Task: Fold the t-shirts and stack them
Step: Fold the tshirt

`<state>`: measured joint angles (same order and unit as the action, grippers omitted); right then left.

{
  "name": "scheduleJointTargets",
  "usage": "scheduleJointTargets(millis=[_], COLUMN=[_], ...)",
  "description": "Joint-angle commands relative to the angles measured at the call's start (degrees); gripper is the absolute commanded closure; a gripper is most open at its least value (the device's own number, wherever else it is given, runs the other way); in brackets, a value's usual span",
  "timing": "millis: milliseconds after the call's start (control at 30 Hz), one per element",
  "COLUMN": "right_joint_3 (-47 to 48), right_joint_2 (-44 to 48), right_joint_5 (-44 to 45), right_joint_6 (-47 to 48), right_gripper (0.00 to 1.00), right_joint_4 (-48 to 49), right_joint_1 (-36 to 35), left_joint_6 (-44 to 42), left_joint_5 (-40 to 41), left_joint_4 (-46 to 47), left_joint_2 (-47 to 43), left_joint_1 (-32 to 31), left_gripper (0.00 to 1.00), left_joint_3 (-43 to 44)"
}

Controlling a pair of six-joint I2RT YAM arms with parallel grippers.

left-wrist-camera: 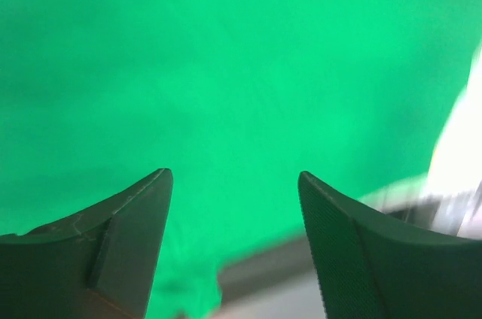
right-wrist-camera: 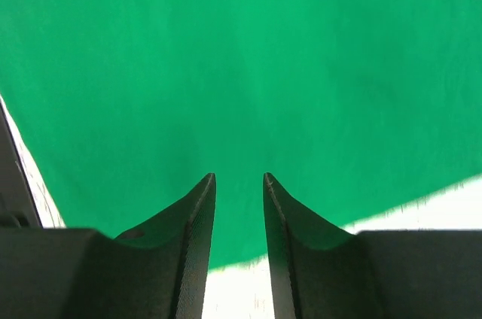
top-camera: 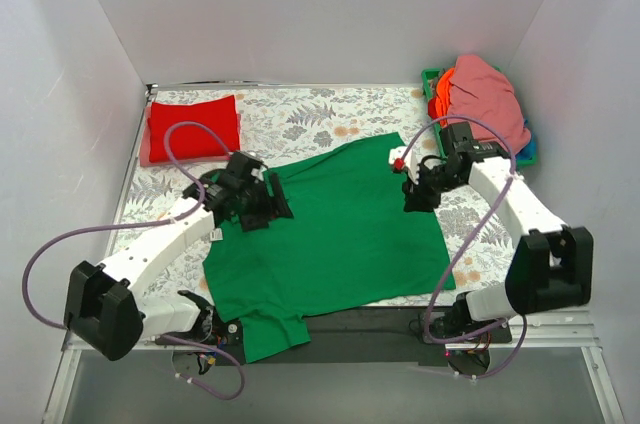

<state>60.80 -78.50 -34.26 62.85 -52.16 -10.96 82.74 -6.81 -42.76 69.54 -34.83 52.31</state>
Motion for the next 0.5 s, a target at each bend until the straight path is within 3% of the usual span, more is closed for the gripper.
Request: scheduleJointTargets(millis=[0, 267, 467], right_joint_3=[4.3, 0.9, -0.2], right_joint_2=[-7.6, -12.8, -12.2], right_joint_5=[-13.2, -12.9, -11.5], right_joint_6=[-5.6, -13.2, -14.9], right_gripper=[0.6, 0.6, 0.6], right_joint_4=[1.7, 11.8, 13.8], right_joint_1=[0.0, -0.4, -0.4], left_joint_6=[-1.6, 6.6, 7.3], left_joint_5=[7.8, 5.1, 1.7], left_joint_4=[2.4, 9.2, 12.3], left_joint_2=[0.3, 3.0, 5.4], left_joint_1=[13.0, 26.3, 29.5], left_gripper=[0.35, 0.42, 0.45], left_joint_3=[0.4, -4.4, -8.2])
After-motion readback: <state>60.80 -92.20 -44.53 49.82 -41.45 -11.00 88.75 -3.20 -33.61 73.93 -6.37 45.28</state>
